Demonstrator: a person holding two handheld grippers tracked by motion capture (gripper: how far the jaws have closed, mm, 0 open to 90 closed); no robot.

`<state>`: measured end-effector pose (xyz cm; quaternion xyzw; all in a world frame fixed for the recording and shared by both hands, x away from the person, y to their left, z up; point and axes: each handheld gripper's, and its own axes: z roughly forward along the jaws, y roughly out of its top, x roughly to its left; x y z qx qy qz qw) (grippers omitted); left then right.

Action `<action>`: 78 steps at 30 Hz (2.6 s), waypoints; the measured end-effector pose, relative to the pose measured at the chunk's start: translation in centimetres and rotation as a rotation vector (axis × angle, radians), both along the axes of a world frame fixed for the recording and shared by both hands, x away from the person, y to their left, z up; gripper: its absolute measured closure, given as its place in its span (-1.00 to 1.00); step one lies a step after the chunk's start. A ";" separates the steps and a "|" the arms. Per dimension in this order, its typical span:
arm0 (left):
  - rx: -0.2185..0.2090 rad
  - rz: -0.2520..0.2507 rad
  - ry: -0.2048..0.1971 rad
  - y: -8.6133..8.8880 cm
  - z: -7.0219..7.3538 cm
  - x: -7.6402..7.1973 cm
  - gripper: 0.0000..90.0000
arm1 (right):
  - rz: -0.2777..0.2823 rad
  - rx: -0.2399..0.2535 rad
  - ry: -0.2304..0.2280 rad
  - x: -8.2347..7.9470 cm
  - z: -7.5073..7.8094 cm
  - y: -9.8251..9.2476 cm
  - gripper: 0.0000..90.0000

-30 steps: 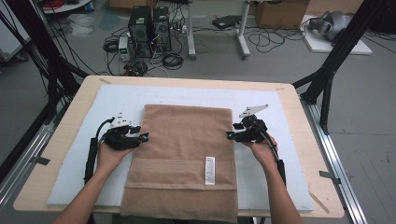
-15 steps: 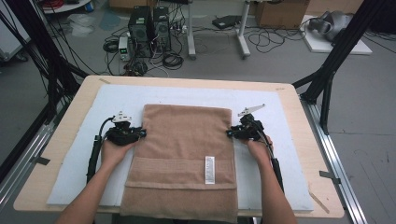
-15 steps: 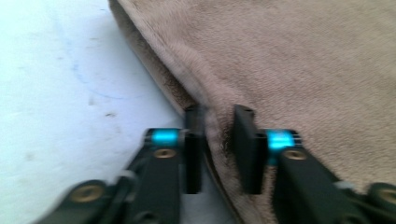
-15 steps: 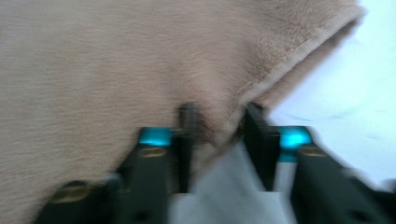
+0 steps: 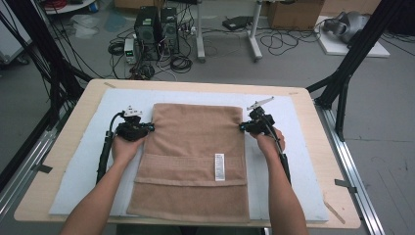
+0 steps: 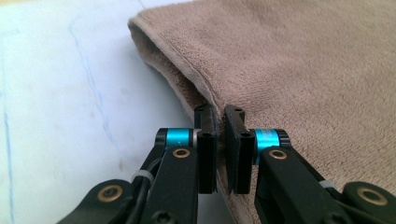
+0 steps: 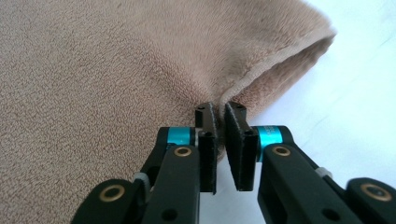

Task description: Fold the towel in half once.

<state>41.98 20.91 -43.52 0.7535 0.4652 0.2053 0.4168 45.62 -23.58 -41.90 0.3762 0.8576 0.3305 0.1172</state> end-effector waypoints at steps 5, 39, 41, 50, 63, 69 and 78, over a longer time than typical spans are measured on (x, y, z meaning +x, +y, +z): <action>-0.048 0.014 0.028 0.2 -0.1 1.0 0.85 | -0.030 0.024 0.001 1.1 0.9 -0.7 0.88; 0.058 -0.354 0.013 1.9 -1.2 -12.3 0.39 | 0.307 0.025 0.012 -13.3 -1.6 1.4 0.36; 0.053 -0.360 0.015 2.0 -1.3 -12.3 0.45 | 0.301 0.029 -0.003 -13.4 -1.7 1.4 0.50; 0.062 -0.363 0.013 1.8 -1.0 -12.2 0.90 | 0.325 0.050 0.000 -13.2 -1.6 1.1 0.91; -0.011 -0.356 -0.044 2.6 1.7 -13.4 0.92 | 0.337 0.116 -0.017 -13.7 1.0 0.5 0.93; -0.004 -0.357 -0.047 2.9 2.1 -13.5 0.92 | 0.339 0.115 -0.036 -14.0 1.7 0.5 0.93; -0.027 -0.364 -0.065 3.3 3.0 -14.7 0.92 | 0.365 0.136 -0.054 -15.4 2.9 0.4 0.92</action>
